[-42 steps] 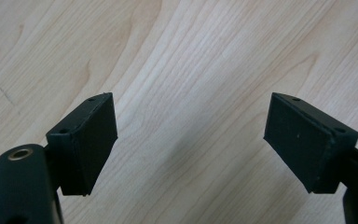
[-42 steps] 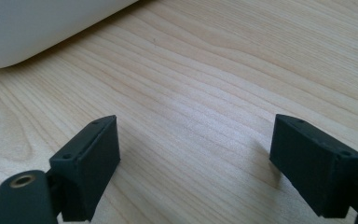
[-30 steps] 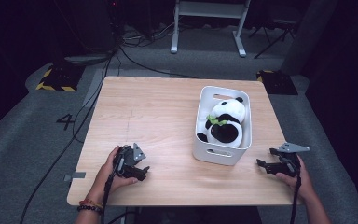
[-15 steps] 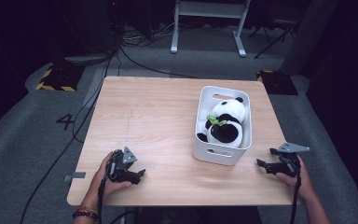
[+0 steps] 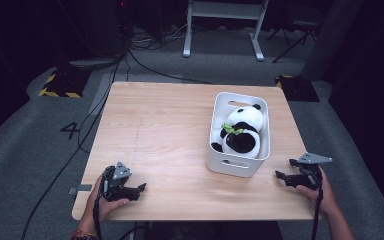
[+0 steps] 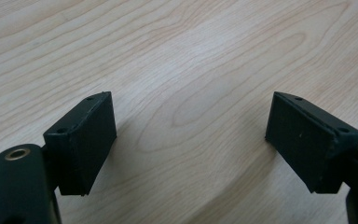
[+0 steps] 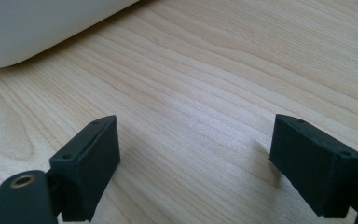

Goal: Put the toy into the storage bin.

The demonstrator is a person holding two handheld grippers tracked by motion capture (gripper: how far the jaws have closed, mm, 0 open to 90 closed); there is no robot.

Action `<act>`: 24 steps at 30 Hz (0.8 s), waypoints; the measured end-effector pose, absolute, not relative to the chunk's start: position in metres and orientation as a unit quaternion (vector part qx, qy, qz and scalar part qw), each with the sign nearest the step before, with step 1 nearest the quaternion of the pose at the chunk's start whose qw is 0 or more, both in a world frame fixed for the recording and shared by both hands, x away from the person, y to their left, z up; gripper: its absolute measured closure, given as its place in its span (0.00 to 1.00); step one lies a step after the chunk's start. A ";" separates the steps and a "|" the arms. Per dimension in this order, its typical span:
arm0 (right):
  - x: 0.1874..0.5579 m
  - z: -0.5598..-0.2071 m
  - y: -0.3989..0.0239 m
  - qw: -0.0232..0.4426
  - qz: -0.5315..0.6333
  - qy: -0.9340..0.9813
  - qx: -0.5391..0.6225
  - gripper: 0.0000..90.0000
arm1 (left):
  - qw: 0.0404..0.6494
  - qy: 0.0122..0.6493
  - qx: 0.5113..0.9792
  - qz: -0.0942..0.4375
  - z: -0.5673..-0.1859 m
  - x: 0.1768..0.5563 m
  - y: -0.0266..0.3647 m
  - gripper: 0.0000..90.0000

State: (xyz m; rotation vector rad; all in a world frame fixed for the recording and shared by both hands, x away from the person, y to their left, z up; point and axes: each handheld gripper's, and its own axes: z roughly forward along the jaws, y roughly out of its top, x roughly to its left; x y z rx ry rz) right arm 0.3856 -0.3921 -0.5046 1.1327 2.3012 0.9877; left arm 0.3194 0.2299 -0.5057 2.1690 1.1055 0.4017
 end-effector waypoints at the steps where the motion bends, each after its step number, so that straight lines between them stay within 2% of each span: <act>1: 0.386 -0.505 -0.392 0.195 0.352 0.821 0.404 0.18 | 0.332 0.423 0.829 0.154 -0.506 0.319 0.230 0.18; 24: 0.386 -0.505 -0.392 0.189 0.355 0.820 0.407 0.17 | 0.334 0.429 0.825 0.156 -0.506 0.320 0.229 0.18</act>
